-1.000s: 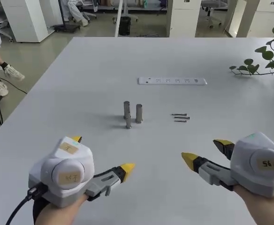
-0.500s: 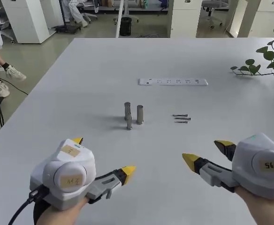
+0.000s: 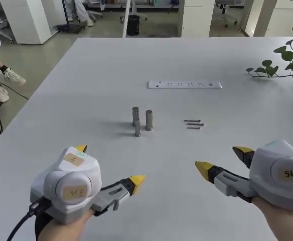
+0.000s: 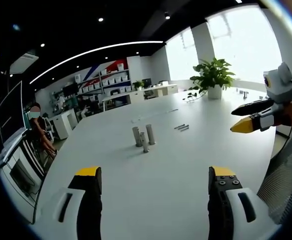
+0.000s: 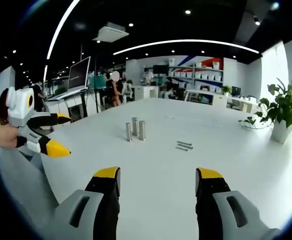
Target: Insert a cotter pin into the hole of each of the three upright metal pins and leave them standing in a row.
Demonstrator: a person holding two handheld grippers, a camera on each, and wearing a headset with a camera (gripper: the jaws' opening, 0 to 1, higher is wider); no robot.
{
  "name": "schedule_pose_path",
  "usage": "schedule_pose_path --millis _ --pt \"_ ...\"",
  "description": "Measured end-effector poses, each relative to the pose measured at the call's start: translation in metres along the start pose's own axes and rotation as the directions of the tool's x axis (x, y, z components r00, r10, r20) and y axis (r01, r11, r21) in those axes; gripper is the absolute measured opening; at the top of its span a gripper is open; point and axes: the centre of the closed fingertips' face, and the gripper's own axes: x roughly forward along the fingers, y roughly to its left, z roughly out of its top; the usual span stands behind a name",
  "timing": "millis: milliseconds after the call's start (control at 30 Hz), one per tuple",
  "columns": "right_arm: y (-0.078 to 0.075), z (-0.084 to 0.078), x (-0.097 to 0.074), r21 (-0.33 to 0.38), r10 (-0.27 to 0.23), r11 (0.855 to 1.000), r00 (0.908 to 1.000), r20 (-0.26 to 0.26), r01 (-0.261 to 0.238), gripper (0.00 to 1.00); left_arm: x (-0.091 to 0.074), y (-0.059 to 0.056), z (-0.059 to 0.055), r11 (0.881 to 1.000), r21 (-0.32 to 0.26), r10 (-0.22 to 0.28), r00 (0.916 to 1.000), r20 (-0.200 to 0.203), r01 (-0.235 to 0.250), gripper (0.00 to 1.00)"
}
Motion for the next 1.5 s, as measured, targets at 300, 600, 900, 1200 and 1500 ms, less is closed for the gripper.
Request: schedule_pose_path --millis 300,600,900,1200,1500 --pt "0.010 -0.004 0.003 -0.007 0.043 0.999 0.9988 -0.024 -0.043 0.61 0.000 0.001 0.002 1.000 0.010 0.006 1.0000 0.005 -0.006 0.92" --pt "0.005 -0.002 0.003 0.010 0.033 0.999 0.9994 -0.011 -0.033 0.65 0.001 0.001 0.003 1.000 -0.001 0.008 1.0000 0.003 -0.008 0.99" --pt "0.018 0.005 0.006 0.001 0.095 0.996 0.9955 0.011 -0.095 0.66 0.000 0.006 0.007 1.000 0.003 0.023 0.9996 0.014 -0.023 0.99" --pt "0.023 0.024 0.021 -0.038 0.136 0.990 0.9903 0.029 -0.135 0.56 0.003 0.007 0.011 1.000 -0.010 0.014 0.9998 0.014 -0.014 0.99" --pt "0.042 0.045 0.071 -0.070 0.220 0.974 0.9739 0.056 -0.216 0.43 0.007 0.009 0.012 1.000 -0.025 0.009 0.9999 0.007 -0.008 0.96"
